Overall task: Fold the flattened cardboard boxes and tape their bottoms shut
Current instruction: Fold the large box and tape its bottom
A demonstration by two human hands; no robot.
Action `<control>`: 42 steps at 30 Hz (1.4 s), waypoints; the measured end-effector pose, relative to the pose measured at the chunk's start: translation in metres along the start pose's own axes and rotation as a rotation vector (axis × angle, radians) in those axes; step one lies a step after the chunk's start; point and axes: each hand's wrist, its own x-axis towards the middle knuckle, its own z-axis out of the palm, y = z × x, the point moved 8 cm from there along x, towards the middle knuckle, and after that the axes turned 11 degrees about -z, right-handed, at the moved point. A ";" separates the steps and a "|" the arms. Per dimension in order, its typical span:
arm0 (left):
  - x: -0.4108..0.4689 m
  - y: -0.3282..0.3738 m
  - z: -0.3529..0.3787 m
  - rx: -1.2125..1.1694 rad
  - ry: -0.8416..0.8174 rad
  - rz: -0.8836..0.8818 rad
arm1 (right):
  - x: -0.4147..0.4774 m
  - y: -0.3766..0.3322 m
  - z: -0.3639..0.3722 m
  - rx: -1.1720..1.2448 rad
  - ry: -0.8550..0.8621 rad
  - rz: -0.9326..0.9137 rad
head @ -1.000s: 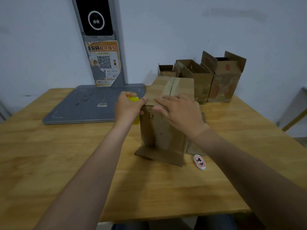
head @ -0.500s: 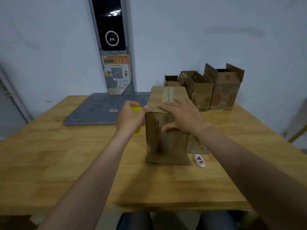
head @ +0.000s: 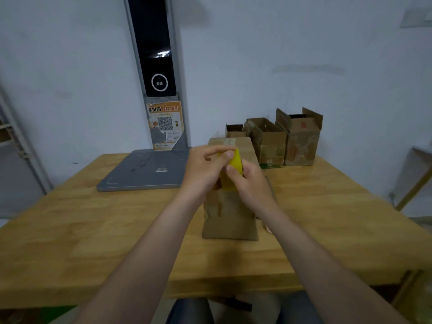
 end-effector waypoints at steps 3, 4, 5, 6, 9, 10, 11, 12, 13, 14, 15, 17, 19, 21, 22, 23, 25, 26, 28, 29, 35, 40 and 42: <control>-0.008 0.005 0.005 0.072 0.098 0.102 | -0.007 -0.003 -0.005 -0.062 -0.120 0.087; -0.012 0.004 0.010 0.066 0.088 0.130 | -0.007 0.000 -0.009 -0.125 -0.164 0.138; -0.017 0.002 0.016 0.055 0.069 0.154 | -0.009 0.003 -0.012 -0.149 -0.208 0.181; -0.019 -0.001 0.019 0.033 0.057 0.168 | -0.011 0.005 -0.013 -0.122 -0.250 0.208; -0.014 -0.011 0.017 -0.096 0.068 0.128 | -0.023 0.005 -0.014 0.013 -0.295 0.149; -0.008 -0.014 0.015 -0.136 0.058 0.092 | -0.028 0.003 -0.016 0.019 -0.302 0.084; -0.002 -0.018 0.015 -0.161 0.035 0.054 | -0.032 0.001 -0.016 0.028 -0.310 0.036; 0.002 -0.021 0.017 -0.170 0.001 0.018 | -0.034 0.002 -0.017 0.030 -0.308 0.015; 0.006 -0.025 0.020 -0.170 -0.039 -0.013 | -0.033 0.004 -0.019 0.016 -0.296 0.010; 0.009 -0.029 0.023 -0.158 -0.070 -0.038 | -0.031 0.004 -0.022 -0.012 -0.278 0.008; 0.013 -0.034 0.025 -0.147 -0.087 -0.060 | -0.027 0.005 -0.026 -0.038 -0.264 0.010; 0.021 -0.042 0.027 -0.143 -0.094 -0.108 | -0.019 0.006 -0.031 -0.091 -0.266 0.008; 0.030 -0.046 0.028 -0.168 -0.112 -0.154 | -0.010 0.007 -0.035 -0.180 -0.311 -0.014; 0.039 -0.048 0.031 -0.169 -0.130 -0.172 | -0.002 0.009 -0.037 -0.217 -0.357 -0.034; 0.043 -0.049 0.033 -0.167 -0.141 -0.176 | 0.002 0.009 -0.039 -0.218 -0.374 -0.040; 0.048 -0.049 0.035 -0.173 -0.154 -0.183 | 0.007 0.011 -0.040 -0.216 -0.386 -0.043; 0.057 -0.055 0.035 -0.214 -0.180 -0.235 | 0.015 0.018 -0.044 -0.212 -0.399 -0.038; 0.061 -0.058 0.035 -0.228 -0.196 -0.266 | 0.017 0.021 -0.046 -0.216 -0.402 -0.049; 0.068 -0.058 0.033 -0.181 -0.236 -0.266 | 0.022 0.024 -0.047 -0.252 -0.417 -0.085; 0.071 -0.057 0.032 -0.128 -0.243 -0.244 | 0.024 0.025 -0.048 -0.276 -0.428 -0.094; 0.082 -0.051 0.028 -0.053 -0.212 -0.155 | 0.036 0.034 -0.050 -0.433 -0.443 -0.173; 0.072 -0.043 0.028 -0.019 -0.233 -0.085 | 0.036 0.037 -0.053 -0.353 -0.420 -0.165; 0.069 -0.039 0.027 0.011 -0.248 -0.049 | 0.036 0.033 -0.057 -0.326 -0.406 -0.185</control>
